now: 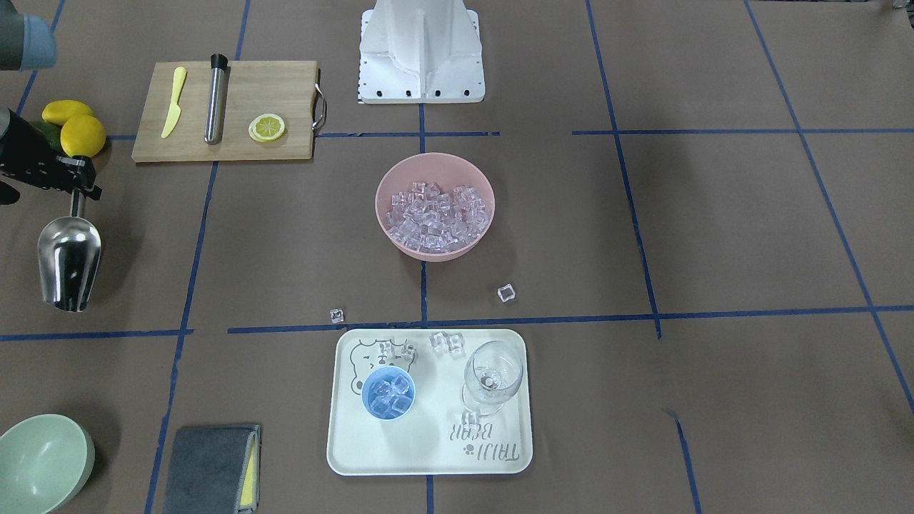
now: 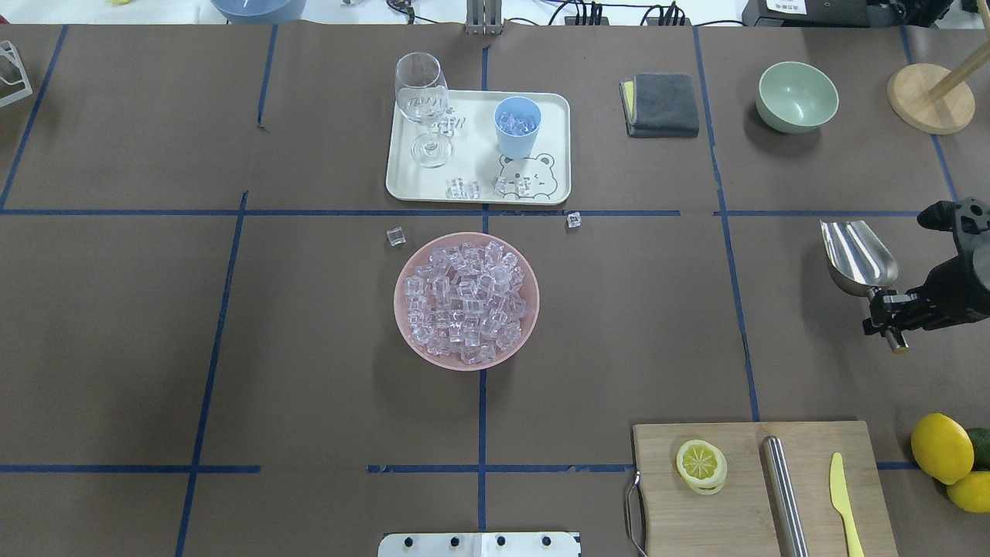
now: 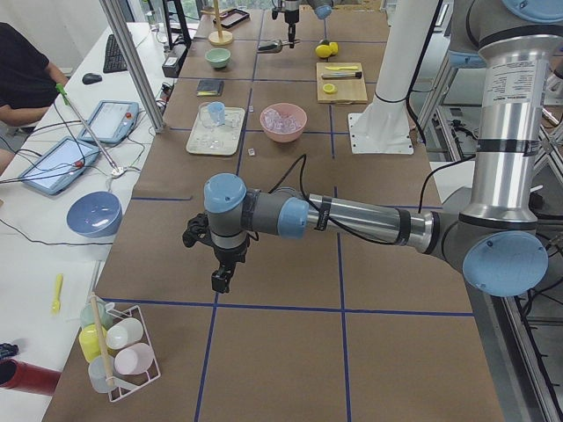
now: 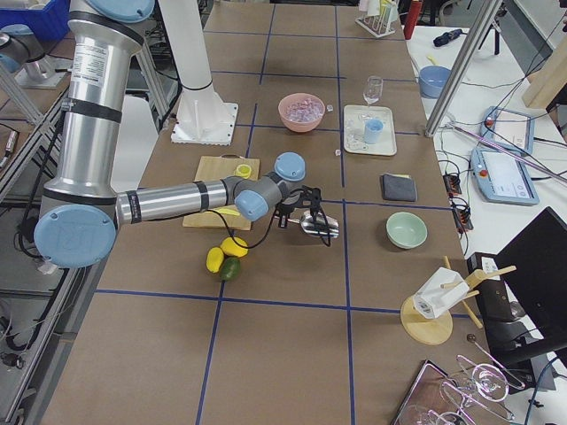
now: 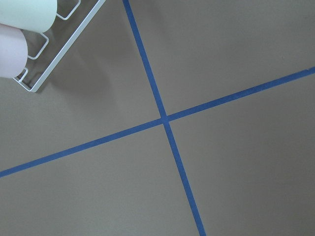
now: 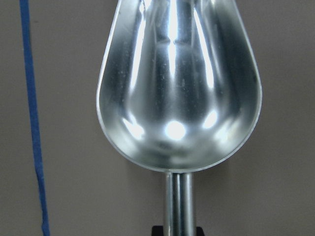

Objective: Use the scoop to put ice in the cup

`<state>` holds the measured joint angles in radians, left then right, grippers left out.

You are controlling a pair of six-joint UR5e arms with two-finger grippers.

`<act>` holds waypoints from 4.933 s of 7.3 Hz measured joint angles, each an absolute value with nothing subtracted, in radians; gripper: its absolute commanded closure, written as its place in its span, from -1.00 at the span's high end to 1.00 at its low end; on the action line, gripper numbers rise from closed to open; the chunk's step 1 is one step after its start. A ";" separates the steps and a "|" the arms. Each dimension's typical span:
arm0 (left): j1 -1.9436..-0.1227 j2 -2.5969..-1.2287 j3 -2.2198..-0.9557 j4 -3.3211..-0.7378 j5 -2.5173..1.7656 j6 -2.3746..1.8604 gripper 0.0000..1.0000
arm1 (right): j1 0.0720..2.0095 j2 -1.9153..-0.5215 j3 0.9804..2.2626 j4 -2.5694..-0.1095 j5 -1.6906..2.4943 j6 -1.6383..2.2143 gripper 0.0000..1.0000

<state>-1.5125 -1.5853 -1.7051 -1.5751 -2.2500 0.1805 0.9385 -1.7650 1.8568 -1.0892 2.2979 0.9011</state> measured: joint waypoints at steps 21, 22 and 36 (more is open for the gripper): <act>-1.590 -1.572 -1.696 -1.487 -2.250 0.283 1.00 | 1.625 -1.736 1.748 -1.588 2.362 -0.068 1.00; -1.594 -1.568 -1.696 -1.487 -2.251 0.281 1.00 | 1.626 -1.733 1.734 -1.580 2.362 -0.070 1.00; -1.601 -1.513 -1.690 -1.488 -2.273 0.268 1.00 | 1.674 -1.724 1.675 -1.439 2.459 0.056 1.00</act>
<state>-1.6015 -1.5126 -1.6898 -1.4879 -2.2734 0.2684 1.6736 -1.7244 1.6747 -1.4390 2.4589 0.0565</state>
